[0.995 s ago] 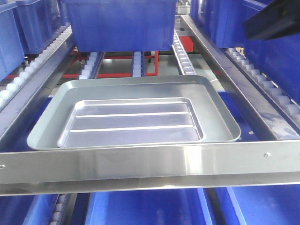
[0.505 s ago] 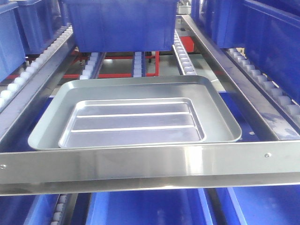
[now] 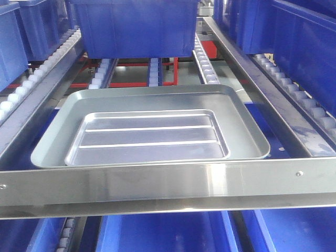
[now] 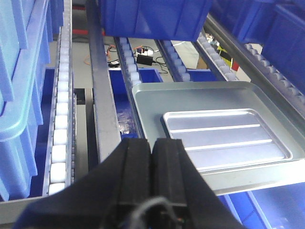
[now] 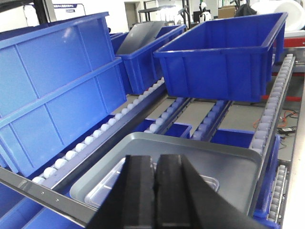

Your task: Grab silver tray and stack on right shelf

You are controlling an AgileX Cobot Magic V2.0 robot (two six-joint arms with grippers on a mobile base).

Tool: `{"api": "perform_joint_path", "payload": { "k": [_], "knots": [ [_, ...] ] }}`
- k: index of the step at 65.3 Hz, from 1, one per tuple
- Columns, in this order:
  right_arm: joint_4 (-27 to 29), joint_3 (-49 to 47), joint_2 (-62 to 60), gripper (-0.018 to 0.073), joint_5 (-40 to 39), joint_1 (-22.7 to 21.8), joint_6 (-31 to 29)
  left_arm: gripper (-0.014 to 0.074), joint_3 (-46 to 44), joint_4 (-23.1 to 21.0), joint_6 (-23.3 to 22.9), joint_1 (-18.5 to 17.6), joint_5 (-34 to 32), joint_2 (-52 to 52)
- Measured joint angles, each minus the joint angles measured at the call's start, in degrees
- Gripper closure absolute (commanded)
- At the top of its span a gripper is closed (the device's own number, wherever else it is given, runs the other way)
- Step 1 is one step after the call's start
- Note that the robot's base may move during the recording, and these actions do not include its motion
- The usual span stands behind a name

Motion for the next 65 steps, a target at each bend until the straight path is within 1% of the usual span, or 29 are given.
{"api": "perform_joint_path", "payload": {
  "k": [31, 37, 40, 44, 47, 53, 58, 65],
  "knots": [
    [0.0, 0.0, -0.2, 0.051, 0.37, 0.0, 0.0, 0.0687, 0.0, -0.13, 0.0, 0.0, 0.23, 0.0],
    [0.78, 1.47, -0.63, 0.051, 0.37, -0.59, 0.0, 0.0687, 0.0, -0.13, 0.0, 0.0, 0.23, 0.0],
    [2.37, 3.25, -1.2, 0.051, 0.04, -1.9, -0.12, 0.0687, 0.0, -0.13, 0.0, 0.0, 0.23, 0.0],
    [6.06, 5.92, -2.33, 0.051, -0.91, -4.53, -2.61, 0.0687, 0.0, -0.13, 0.0, 0.0, 0.23, 0.0],
    [10.02, 7.86, -3.51, 0.051, -1.8, -7.38, -6.74, 0.0687, 0.0, -0.13, 0.0, 0.0, 0.23, 0.0],
    [18.93, 12.32, -6.39, 0.051, -4.63, -14.91, -18.6, 0.0687, 0.0, -0.13, 0.0, 0.0, 0.23, 0.0],
    [21.48, 14.67, -8.68, 0.051, -5.48, -19.57, -23.2, 0.0687, 0.0, -0.13, 0.0, 0.0, 0.23, 0.0],
    [22.49, 15.28, -13.0, 0.051, -4.19, -22.79, -24.82, 0.0687, 0.0, -0.13, 0.0, 0.0, 0.23, 0.0]
  ]
}}
